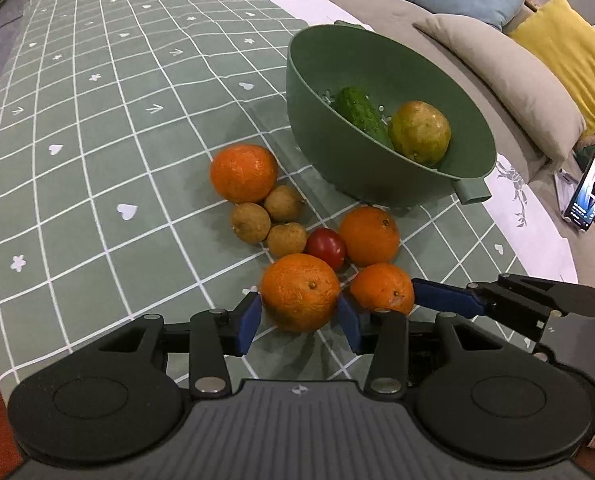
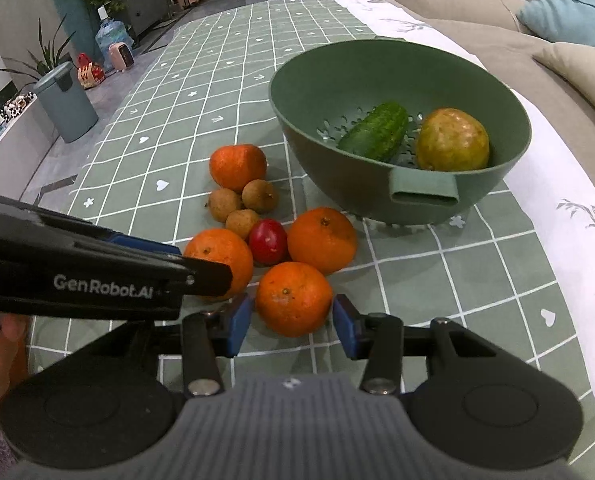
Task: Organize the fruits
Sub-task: 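Grasp a mandarin orange with the left tool while the right tool grasps another, then lower both held mandarins into the colander and open both tools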
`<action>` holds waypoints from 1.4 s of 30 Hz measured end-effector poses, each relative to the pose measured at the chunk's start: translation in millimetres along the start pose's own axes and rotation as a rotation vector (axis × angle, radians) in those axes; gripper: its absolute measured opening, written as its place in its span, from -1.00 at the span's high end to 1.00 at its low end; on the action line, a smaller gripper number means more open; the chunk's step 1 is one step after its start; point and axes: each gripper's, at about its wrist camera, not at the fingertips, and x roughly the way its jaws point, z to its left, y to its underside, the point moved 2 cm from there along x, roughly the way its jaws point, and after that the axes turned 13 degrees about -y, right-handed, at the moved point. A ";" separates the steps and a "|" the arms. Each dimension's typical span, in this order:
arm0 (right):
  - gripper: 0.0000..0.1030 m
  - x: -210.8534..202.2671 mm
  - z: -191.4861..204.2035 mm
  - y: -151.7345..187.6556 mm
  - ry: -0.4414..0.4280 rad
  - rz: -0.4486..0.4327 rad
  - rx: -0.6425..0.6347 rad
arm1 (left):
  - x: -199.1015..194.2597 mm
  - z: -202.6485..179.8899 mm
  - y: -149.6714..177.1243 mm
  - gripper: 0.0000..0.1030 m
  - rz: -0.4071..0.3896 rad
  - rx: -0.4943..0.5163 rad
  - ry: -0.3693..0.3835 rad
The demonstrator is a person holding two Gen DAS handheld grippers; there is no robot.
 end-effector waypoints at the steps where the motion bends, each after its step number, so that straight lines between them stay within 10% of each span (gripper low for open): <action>1: 0.22 0.6 -0.4 0.0 0.001 0.001 0.001 | 1.0 -0.9 -0.4 -0.02 0.002 0.005 -0.006; 26: 0.26 -25.5 7.0 -2.1 -0.020 -0.003 0.007 | -29.3 8.7 -1.7 0.06 -0.002 -0.037 0.026; 42: 0.26 -90.7 -21.8 -45.1 0.033 -0.172 0.028 | -65.9 -23.0 -69.6 0.06 -0.094 0.032 0.075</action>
